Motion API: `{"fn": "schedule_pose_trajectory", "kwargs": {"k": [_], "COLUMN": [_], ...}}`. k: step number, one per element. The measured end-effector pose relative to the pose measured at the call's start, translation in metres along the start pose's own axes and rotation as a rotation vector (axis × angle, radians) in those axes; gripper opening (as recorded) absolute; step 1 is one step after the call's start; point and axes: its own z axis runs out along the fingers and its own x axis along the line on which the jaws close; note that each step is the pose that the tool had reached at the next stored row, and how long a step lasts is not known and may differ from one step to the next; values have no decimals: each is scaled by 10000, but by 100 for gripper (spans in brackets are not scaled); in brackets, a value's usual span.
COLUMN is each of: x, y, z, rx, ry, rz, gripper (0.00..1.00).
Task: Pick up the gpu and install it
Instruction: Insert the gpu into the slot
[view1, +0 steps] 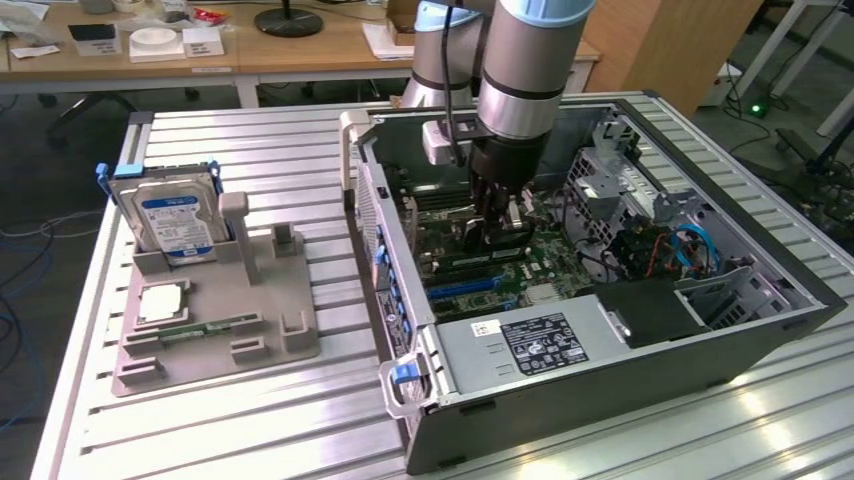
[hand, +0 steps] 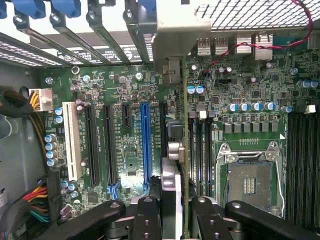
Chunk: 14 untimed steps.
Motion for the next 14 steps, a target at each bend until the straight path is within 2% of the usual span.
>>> {"fn": "schedule_pose_trajectory", "kwargs": {"k": [14], "x": [0], "y": [0], "z": [6], "rx": [0], "ry": [-17], "rz": [-1], "gripper": [28]}}
